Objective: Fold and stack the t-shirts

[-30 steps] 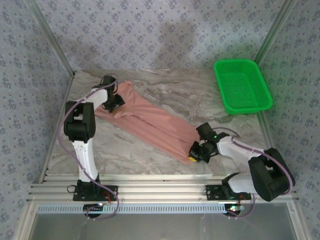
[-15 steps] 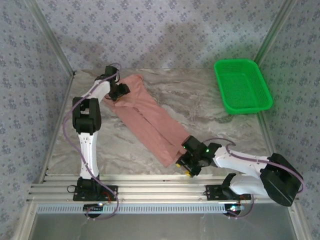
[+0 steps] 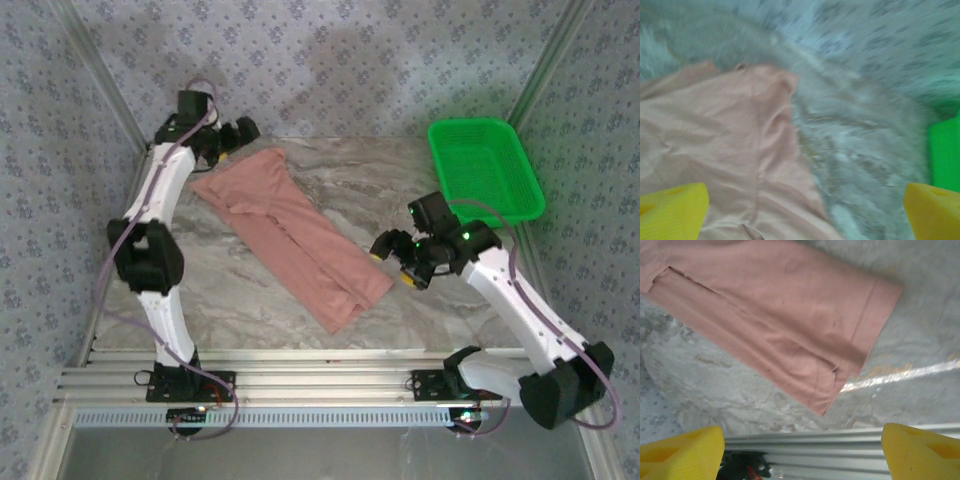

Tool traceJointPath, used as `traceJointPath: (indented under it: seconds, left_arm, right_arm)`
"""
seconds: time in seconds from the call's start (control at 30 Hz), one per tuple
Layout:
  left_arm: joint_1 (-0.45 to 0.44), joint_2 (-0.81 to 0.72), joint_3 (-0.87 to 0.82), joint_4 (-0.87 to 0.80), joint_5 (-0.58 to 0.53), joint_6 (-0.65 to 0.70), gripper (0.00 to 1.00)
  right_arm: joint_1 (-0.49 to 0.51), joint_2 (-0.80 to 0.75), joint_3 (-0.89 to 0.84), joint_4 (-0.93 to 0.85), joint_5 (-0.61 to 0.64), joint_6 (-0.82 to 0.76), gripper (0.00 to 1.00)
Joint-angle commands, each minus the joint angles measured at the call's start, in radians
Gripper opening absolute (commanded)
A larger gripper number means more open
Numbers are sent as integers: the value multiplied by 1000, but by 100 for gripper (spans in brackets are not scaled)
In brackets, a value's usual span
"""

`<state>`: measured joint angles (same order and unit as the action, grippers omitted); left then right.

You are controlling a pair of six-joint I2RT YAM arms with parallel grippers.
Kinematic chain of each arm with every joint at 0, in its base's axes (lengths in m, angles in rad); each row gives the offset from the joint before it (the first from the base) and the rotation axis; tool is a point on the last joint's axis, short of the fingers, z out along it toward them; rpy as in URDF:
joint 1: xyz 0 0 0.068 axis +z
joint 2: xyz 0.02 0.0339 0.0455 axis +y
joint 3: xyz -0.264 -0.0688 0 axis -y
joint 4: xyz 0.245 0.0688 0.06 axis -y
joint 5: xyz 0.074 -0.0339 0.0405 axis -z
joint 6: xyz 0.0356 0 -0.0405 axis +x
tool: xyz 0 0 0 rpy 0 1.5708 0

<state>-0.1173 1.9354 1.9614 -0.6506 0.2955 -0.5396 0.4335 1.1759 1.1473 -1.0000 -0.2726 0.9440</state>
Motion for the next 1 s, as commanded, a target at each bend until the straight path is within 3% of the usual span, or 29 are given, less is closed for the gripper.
traceJointPath:
  seconds: [0.0, 0.1, 0.23, 0.4, 0.57, 0.67, 0.77, 0.97]
  left_arm:
    - [-25, -240, -101, -78, -59, -16, 100]
    - [-53, -420, -252, -109, -122, -39, 100]
    - [-96, -629, -506, -121, -173, -117, 100]
    - [-216, -802, -809, -34, -217, -263, 98]
    - [-413, -729, -928, 126, -280, -366, 81]
    - [-457, -613, -942, 209, -296, -410, 72]
    - [-436, -498, -911, 197, -363, -425, 70]
    - [-272, -298, -736, 153, -424, -351, 72]
  right_arm:
    - [-87, 95, 104, -56, -37, -372, 85]
    - [-135, 187, 159, -11, -103, -542, 86]
    - [-157, 294, 166, 94, -179, -615, 85]
    - [-158, 471, 190, 131, -213, -705, 74]
    - [-159, 594, 198, 217, -256, -682, 58]
    - [-135, 641, 185, 263, -270, -661, 49]
    - [-117, 668, 147, 302, -267, -630, 42]
    - [-76, 678, 54, 386, -249, -584, 38]
